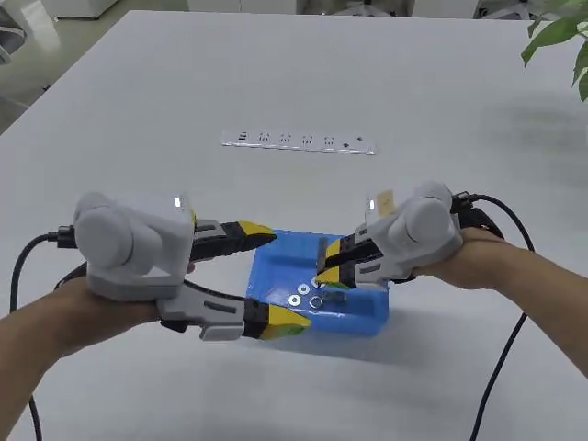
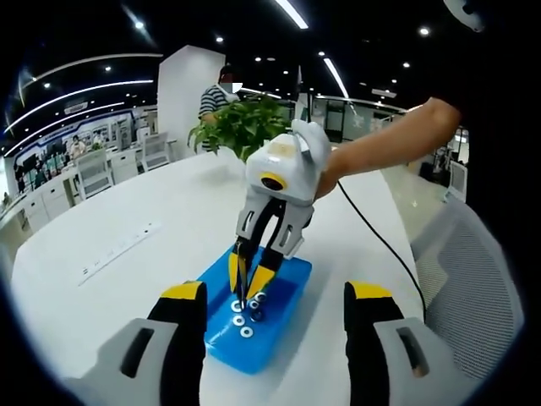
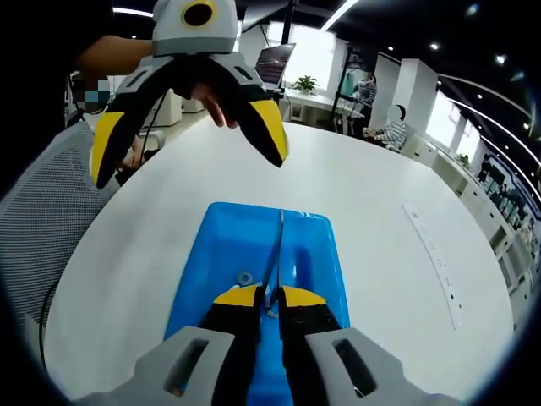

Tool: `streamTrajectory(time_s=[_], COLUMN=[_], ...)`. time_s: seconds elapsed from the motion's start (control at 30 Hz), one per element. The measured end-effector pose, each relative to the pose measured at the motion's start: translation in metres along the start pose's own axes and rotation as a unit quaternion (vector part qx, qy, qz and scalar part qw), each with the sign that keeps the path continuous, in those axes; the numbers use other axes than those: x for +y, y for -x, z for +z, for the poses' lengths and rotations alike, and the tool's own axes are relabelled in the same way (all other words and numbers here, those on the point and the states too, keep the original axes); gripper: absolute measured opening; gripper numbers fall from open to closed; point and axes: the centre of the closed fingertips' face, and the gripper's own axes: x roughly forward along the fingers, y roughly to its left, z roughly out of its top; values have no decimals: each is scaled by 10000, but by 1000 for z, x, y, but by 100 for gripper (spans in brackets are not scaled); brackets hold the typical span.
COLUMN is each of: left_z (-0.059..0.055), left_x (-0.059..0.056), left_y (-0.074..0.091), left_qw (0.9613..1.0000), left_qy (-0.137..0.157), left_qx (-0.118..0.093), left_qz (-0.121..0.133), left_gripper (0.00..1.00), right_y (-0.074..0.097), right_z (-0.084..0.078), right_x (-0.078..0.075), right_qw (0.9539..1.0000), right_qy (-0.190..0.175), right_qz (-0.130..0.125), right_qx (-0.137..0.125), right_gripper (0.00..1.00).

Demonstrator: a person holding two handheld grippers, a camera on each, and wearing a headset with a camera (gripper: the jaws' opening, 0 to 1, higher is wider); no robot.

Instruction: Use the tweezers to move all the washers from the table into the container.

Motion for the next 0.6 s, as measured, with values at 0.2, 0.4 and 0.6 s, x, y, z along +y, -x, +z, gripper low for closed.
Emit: streamTrajectory(time_s=[0.2, 0.4, 0.6], left_z=[4, 3, 5], left_x=[8, 14, 20], left_y=[-10, -19, -28], left_qw=[9999, 9989, 9982], left_qy=[-113, -389, -518], left_qx=[26, 162, 217], left_qz=[-120, -196, -201], left_gripper=[53, 33, 25], right_y=[0, 0, 0], right_z=[0, 0, 0], right_x=[0, 1, 1], right_qw=[10000, 10000, 9999], right_qy=[36, 68, 99], right_qz=[10, 17, 22], right_qx=[5, 12, 16], right_gripper=[10, 10, 10])
